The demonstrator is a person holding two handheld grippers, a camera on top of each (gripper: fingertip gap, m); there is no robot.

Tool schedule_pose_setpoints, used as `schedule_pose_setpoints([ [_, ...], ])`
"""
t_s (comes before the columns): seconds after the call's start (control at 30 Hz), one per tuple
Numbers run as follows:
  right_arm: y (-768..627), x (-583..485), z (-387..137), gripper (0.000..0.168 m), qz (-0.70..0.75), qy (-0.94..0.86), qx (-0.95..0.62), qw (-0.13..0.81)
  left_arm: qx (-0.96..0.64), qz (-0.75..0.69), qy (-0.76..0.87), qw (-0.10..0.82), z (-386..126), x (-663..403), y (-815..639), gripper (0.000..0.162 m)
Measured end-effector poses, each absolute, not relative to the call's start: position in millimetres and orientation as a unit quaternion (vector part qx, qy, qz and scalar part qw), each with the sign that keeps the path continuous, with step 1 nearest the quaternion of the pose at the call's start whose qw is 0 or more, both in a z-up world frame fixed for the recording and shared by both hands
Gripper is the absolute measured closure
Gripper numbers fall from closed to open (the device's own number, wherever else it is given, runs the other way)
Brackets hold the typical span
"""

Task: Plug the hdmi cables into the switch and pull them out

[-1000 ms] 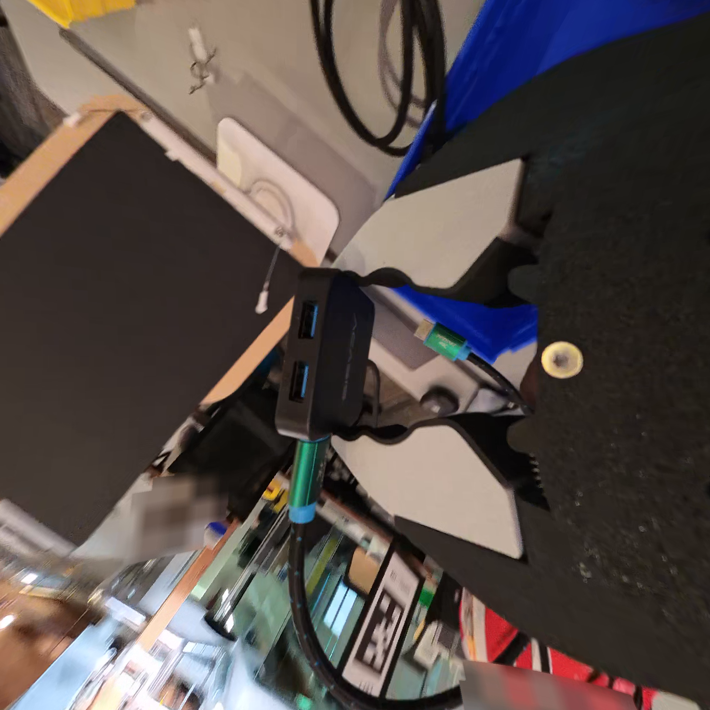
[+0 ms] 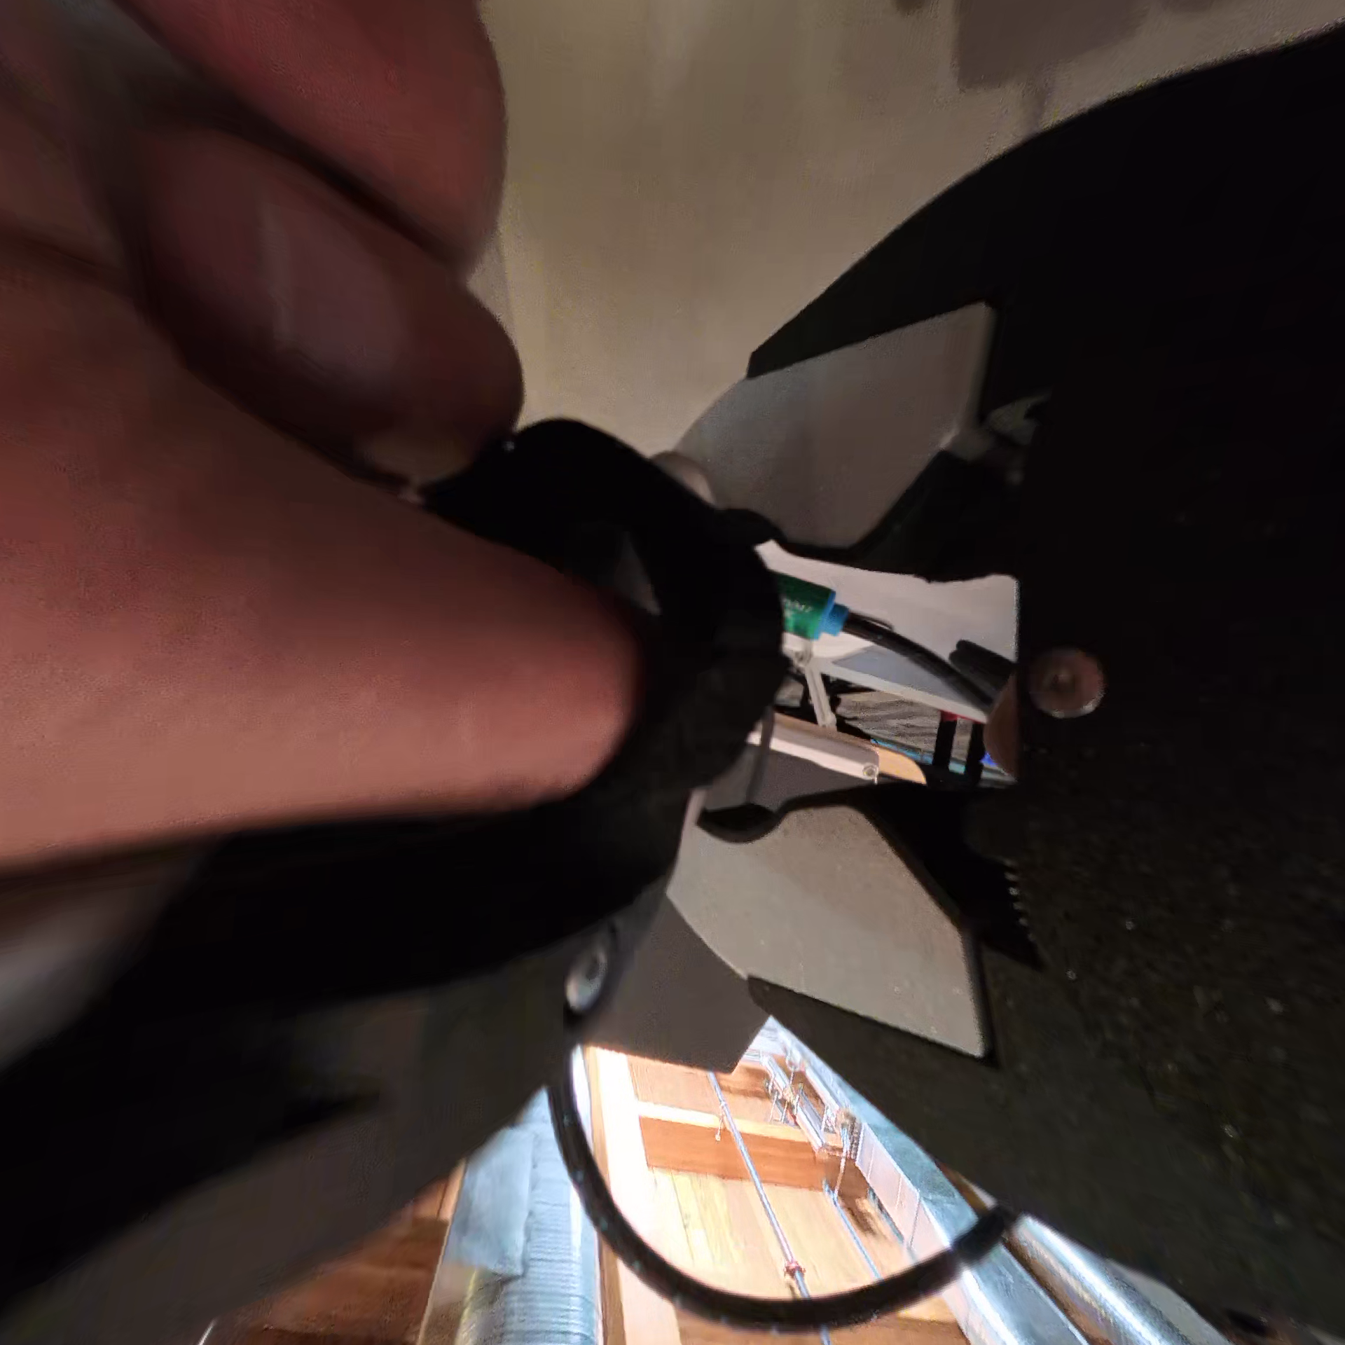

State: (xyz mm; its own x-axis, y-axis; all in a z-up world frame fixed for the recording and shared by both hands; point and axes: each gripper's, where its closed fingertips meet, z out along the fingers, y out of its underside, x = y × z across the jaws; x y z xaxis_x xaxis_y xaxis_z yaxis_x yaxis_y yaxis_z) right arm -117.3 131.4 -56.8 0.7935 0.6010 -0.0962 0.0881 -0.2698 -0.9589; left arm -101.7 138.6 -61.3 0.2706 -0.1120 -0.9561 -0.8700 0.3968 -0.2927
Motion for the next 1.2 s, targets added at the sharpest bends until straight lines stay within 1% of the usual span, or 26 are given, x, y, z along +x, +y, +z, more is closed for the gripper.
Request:
schedule_pose_setpoints([
  [0.03, 133, -116, -56, 0.155, 0.230, -0.224, -0.758, 0.568, -0.467, 0.286, 0.531, 0.647, -63, -102, 137, 0.094],
  [0.1, 137, -116, -62, 0.155, 0.226, -0.227, -0.758, 0.569, -0.457, 0.298, 0.543, 0.639, -68, -107, 133, 0.098],
  [0.13, 138, -116, -64, 0.155, 0.220, -0.235, -0.756, 0.569, -0.458, 0.285, 0.547, 0.640, -71, -111, 127, 0.103],
  [0.17, 141, -115, -66, 0.156, 0.208, -0.247, -0.754, 0.572, -0.474, 0.258, 0.549, 0.638, -75, -117, 119, 0.119],
  [0.2, 145, -113, -69, 0.156, 0.179, -0.264, -0.750, 0.580, -0.500, 0.221, 0.546, 0.635, -79, -124, 113, 0.124],
  [0.3, 151, -117, -77, 0.156, 0.100, -0.345, -0.714, 0.601, -0.641, 0.043, 0.519, 0.565, -98, -149, 94, 0.123],
  [0.37, 150, -129, -84, 0.156, 0.057, -0.404, -0.680, 0.610, -0.716, -0.108, 0.450, 0.523, -98, -162, 86, 0.124],
  [0.43, 143, -146, -88, 0.156, 0.038, -0.449, -0.644, 0.619, -0.755, -0.229, 0.370, 0.490, -94, -175, 84, 0.120],
  [0.5, 130, -165, -92, 0.156, 0.036, -0.486, -0.606, 0.629, -0.749, -0.302, 0.318, 0.497, -83, -186, 83, 0.119],
  [0.6, 114, -188, -101, 0.156, 0.019, -0.533, -0.559, 0.634, -0.736, -0.284, 0.324, 0.523, -81, -199, 78, 0.119],
  [0.73, 106, -204, -108, 0.156, 0.008, -0.561, -0.535, 0.632, -0.736, -0.267, 0.338, 0.523, -89, -201, 68, 0.120],
  [0.93, 99, -215, -115, 0.156, -0.020, -0.594, -0.500, 0.629, -0.755, -0.267, 0.298, 0.519, -100, -212, 71, 0.126],
  [0.97, 99, -216, -116, 0.156, -0.027, -0.596, -0.498, 0.630, -0.757, -0.273, 0.296, 0.515, -101, -212, 70, 0.130],
  [1.2, 98, -214, -120, 0.155, -0.029, -0.598, -0.498, 0.628, -0.749, -0.300, 0.285, 0.517, -103, -212, 71, 0.141],
])
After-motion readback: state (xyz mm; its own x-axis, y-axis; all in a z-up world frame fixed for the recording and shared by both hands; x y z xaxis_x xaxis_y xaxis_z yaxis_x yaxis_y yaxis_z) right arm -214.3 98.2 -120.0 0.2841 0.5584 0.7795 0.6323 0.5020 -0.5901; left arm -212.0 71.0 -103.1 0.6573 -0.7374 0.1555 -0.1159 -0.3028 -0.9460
